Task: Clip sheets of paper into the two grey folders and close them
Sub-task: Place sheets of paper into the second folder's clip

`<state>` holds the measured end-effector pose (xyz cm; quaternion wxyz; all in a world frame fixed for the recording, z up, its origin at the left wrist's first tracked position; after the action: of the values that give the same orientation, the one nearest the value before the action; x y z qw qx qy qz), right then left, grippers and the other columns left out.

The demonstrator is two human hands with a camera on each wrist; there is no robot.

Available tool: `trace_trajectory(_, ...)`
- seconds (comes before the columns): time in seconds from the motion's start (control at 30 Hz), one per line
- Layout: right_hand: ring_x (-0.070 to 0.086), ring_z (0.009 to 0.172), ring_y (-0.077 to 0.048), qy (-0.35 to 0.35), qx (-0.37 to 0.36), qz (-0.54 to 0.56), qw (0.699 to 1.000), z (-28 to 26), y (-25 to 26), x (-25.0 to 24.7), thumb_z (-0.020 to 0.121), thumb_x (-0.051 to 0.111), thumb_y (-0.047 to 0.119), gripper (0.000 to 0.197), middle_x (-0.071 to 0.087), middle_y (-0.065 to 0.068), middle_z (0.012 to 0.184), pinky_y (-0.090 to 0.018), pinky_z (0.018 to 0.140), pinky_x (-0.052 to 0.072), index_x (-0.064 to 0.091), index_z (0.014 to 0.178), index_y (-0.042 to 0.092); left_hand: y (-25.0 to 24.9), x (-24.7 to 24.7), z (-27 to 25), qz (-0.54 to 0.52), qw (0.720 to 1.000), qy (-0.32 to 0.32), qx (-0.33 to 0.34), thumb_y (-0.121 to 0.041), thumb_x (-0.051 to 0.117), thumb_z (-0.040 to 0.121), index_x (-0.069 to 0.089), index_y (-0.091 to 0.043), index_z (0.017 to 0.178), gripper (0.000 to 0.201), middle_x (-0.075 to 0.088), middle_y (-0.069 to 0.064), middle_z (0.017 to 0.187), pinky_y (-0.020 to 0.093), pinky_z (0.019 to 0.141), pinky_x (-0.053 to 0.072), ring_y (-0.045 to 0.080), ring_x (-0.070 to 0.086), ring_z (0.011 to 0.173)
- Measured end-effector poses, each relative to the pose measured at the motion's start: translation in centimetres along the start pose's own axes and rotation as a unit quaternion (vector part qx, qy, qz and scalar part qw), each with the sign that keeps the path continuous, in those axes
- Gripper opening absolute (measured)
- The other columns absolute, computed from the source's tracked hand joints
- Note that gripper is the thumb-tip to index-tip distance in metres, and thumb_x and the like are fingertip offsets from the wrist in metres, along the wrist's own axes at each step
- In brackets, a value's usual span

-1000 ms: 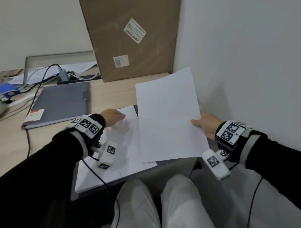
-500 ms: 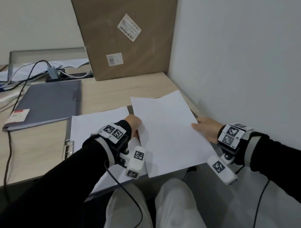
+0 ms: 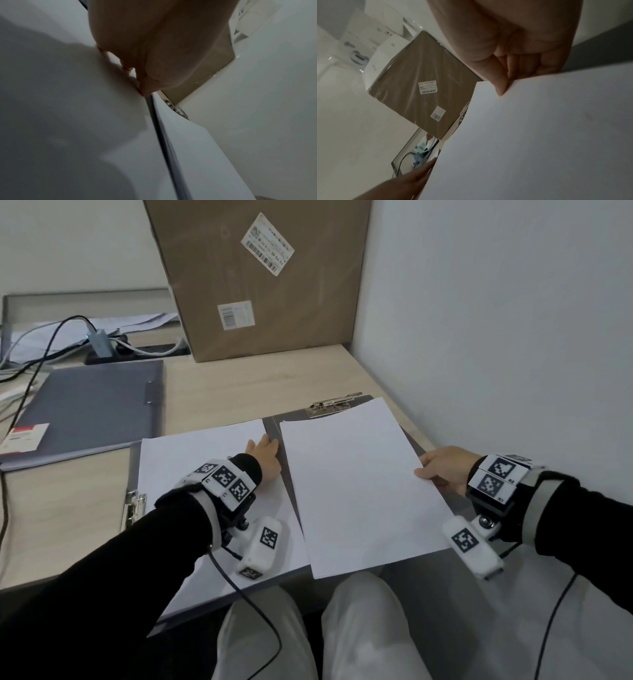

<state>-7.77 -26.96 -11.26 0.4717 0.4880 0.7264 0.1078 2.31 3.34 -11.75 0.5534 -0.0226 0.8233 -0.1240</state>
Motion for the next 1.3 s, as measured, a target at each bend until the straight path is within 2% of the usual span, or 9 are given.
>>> trace_trajectory(0.13,0.042,0.061,-0.019,0.012,0.005,0.061,0.998,-0.5,-0.5,0.1,0.092,0.053,0.002,0.021,0.052,-0.010,0.073,-0.028,0.063,0.043,0.057,0.074,0.010,-0.7,-0.2,-1.8,0.032,0.999,0.000,0.042,-0.009,0.024,0.100,0.017,-0.002,0.147,0.048,0.022,0.012,0.150,0.026,0.100,0.020,0.029,0.029,0.133)
trace_trajectory(0.37,0.046,0.032,-0.003,0.018,-0.041,0.116,0.992,-1.5,-0.3,1.0,0.093,0.051,0.000,0.023,0.050,-0.003,0.065,-0.016,0.040,0.042,0.055,0.074,0.012,-0.1,1.2,-4.0,-0.012,0.992,0.070,0.104,-0.002,0.026,0.095,0.003,-0.023,0.152,0.065,0.001,-0.004,0.160,0.041,0.115,0.015,0.035,0.014,0.143)
trace_trajectory(0.47,0.047,0.028,0.000,0.026,-0.044,0.117,0.992,-2.3,-0.4,1.8,0.093,0.050,-0.001,0.022,0.053,-0.003,0.066,-0.013,0.038,0.041,0.056,0.075,0.012,0.1,0.7,-4.0,-0.098,0.989,0.063,0.089,-0.008,0.027,0.098,0.029,-0.020,0.147,0.051,0.020,-0.006,0.157,0.036,0.117,0.018,0.026,0.026,0.141)
trace_trajectory(0.53,0.046,0.027,0.000,0.030,-0.047,0.120,0.991,-2.8,-0.4,2.1,0.093,0.049,-0.002,0.023,0.053,-0.003,0.065,-0.013,0.037,0.041,0.055,0.075,0.011,0.3,-0.5,-3.6,-0.146,0.987,0.003,0.063,-0.013,0.031,0.097,0.062,-0.008,0.102,0.032,0.059,0.006,0.117,0.030,0.092,0.039,0.023,0.054,0.106)
trace_trajectory(0.6,0.047,0.027,0.000,0.031,-0.048,0.135,0.989,-3.2,-0.5,2.2,0.093,0.049,-0.003,0.022,0.053,-0.004,0.066,-0.012,0.036,0.041,0.054,0.076,0.010,0.6,-2.0,-4.0,-0.254,0.964,-0.078,0.017,-0.016,0.038,0.093,0.042,-0.013,0.061,0.033,0.043,0.004,0.070,0.026,0.058,0.030,0.019,0.039,0.063)
trace_trajectory(0.87,0.058,0.061,-0.013,0.052,-0.044,0.135,0.989,-3.7,-1.6,2.5,0.092,0.051,-0.001,0.018,0.060,-0.005,0.078,-0.016,0.046,0.046,0.057,0.081,0.011,-0.4,-1.4,-3.5,-0.468,0.878,-0.092,-0.042,-0.011,0.057,0.089,0.067,-0.004,0.110,0.024,0.062,0.008,0.090,0.024,0.064,0.049,0.022,0.057,0.071)
trace_trajectory(1.1,0.054,0.055,-0.011,0.046,-0.017,0.079,0.996,-4.2,-2.1,2.1,0.089,0.058,0.002,0.023,0.058,-0.002,0.065,-0.018,0.050,0.047,0.054,0.069,0.012,0.0,0.0,-3.9,-0.476,0.874,-0.030,-0.093,0.005,0.051,0.089,0.050,-0.009,0.064,0.028,0.053,0.006,0.068,0.017,0.043,0.049,0.014,0.055,0.049)
trace_trajectory(1.17,0.051,0.048,-0.009,0.042,-0.012,0.067,0.997,-4.4,-2.0,1.9,0.089,0.060,0.005,0.026,0.055,-0.001,0.059,-0.018,0.047,0.046,0.052,0.065,0.013,0.1,0.3,-3.7,-0.472,0.877,-0.026,-0.079,0.005,0.053,0.088,0.048,-0.012,0.067,0.027,0.053,0.004,0.070,0.020,0.053,0.051,0.013,0.056,0.057)
trace_trajectory(1.3,0.048,0.052,-0.011,0.012,-0.003,0.084,0.996,-4.4,-2.0,1.3,0.090,0.059,0.009,0.019,0.054,-0.002,0.063,-0.020,0.054,0.045,0.056,0.071,0.013,0.3,0.3,-3.9,-0.484,0.871,-0.034,-0.075,0.007,0.056,0.084,0.051,-0.013,0.070,0.025,0.055,0.005,0.071,0.014,0.042,0.051,0.015,0.056,0.061)
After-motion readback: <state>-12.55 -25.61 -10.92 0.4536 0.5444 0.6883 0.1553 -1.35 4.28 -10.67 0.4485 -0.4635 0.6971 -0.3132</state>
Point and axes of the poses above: each hand's wrist, its own z-axis towards the middle knuckle, its own x-axis out of the palm, y = z × x, the point moved 9 cm from there along z, towards the middle knuckle
